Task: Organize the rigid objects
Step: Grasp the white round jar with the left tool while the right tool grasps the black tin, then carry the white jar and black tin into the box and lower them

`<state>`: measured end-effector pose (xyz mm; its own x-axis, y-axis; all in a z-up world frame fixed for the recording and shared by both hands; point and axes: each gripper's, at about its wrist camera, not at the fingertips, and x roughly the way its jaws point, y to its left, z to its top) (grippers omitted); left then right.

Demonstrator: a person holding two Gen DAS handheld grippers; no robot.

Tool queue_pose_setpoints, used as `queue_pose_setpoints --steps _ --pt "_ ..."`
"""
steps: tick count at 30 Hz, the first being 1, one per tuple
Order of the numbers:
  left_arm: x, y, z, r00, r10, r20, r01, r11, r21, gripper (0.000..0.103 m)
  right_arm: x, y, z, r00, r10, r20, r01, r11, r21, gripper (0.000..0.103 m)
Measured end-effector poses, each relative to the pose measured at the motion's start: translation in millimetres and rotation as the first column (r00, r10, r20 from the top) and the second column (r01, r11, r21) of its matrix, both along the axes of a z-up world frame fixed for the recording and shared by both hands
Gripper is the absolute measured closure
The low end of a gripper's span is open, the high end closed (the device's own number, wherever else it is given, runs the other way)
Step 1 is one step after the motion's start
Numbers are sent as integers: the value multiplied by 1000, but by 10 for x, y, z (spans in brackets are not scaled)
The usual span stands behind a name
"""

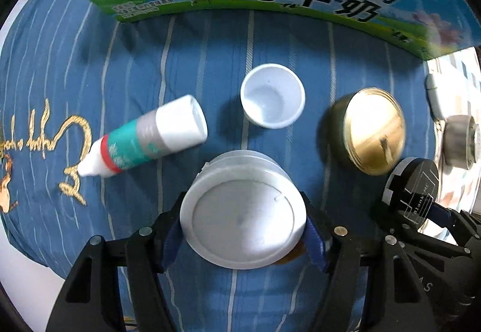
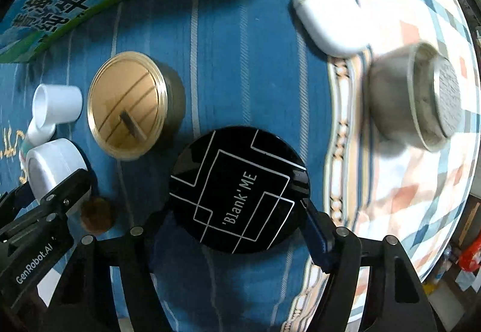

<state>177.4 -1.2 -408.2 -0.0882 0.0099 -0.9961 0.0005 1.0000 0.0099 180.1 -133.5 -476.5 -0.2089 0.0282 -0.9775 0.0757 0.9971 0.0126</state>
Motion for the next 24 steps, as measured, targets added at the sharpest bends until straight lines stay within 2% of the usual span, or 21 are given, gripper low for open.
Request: queue_pose_setpoints --steps 3,9,14,17,21,24 --pt "-183 21 149 1000 17 13 -17 1000 -17 37 -127 -40 70 1000 -4 10 4 1000 25 28" --pt "-360 25 670 997 43 70 -39 998 -54 37 -316 -155 440 998 2 60 -7 996 85 28" --pt "-491 56 1373 986 75 151 -58 992 -113 37 -481 -124 948 992 17 123 -35 988 151 28" --pt "-104 -95 1571 977 83 196 -56 989 -139 37 -376 -228 1290 985 18 172 -53 978 201 28" --pt "258 -180 1962 961 63 268 -26 990 -140 37 29 -565 1939 970 26 240 -84 969 233 28" --pt "576 -180 2222 947 39 319 2 992 -125 37 408 -632 2196 958 34 285 -105 966 238 28"
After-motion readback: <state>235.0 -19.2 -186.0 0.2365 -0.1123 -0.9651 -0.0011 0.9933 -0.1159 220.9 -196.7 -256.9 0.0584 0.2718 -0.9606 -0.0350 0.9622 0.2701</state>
